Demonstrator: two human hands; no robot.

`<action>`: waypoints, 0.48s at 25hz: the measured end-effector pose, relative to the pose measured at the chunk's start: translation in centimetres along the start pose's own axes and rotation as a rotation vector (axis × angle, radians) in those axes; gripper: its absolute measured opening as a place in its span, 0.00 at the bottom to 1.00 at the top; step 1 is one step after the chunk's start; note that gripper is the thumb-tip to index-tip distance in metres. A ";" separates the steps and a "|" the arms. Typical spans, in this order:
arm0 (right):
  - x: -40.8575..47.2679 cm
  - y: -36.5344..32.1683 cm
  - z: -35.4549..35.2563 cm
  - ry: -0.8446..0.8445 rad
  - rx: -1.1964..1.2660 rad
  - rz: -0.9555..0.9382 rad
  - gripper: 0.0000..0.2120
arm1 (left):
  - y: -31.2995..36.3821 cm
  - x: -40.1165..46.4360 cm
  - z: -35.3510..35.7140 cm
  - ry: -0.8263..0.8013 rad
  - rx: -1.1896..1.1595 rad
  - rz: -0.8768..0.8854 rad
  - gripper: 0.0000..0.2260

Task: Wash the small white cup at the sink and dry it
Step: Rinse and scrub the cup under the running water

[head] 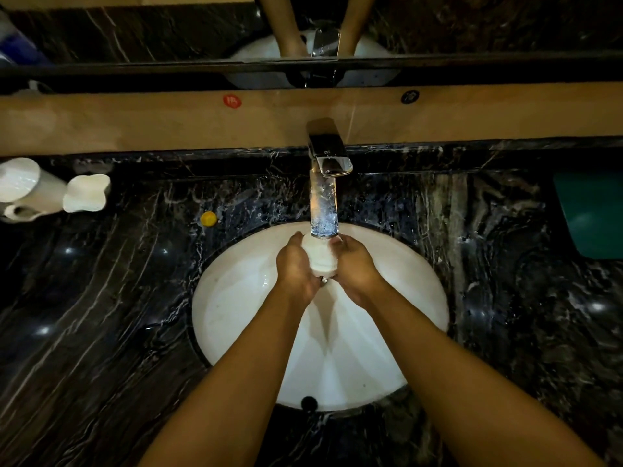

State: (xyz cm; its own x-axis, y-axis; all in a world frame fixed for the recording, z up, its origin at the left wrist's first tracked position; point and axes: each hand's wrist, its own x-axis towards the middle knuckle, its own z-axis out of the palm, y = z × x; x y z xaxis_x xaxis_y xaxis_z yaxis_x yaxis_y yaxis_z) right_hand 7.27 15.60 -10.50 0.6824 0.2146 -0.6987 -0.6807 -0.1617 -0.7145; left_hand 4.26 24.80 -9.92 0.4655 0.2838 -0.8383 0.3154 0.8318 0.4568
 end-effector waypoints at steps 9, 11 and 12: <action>-0.1 -0.9 0.8 0.154 -0.102 0.012 0.13 | -0.3 -0.5 -0.2 -0.194 0.023 -0.053 0.22; 0.0 -0.6 0.1 0.025 0.033 0.032 0.12 | -0.1 0.1 -0.8 -0.122 0.178 0.041 0.15; -0.2 -0.5 -0.3 -0.031 0.104 0.026 0.13 | -0.2 0.4 -1.2 -0.070 0.308 0.119 0.13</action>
State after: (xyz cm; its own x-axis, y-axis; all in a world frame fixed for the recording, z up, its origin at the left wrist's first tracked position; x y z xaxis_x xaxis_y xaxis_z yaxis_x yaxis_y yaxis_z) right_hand 7.53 15.33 -10.05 0.6567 0.2413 -0.7145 -0.7233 -0.0667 -0.6873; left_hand 3.43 25.34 -10.67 0.5660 0.3281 -0.7563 0.4857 0.6086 0.6275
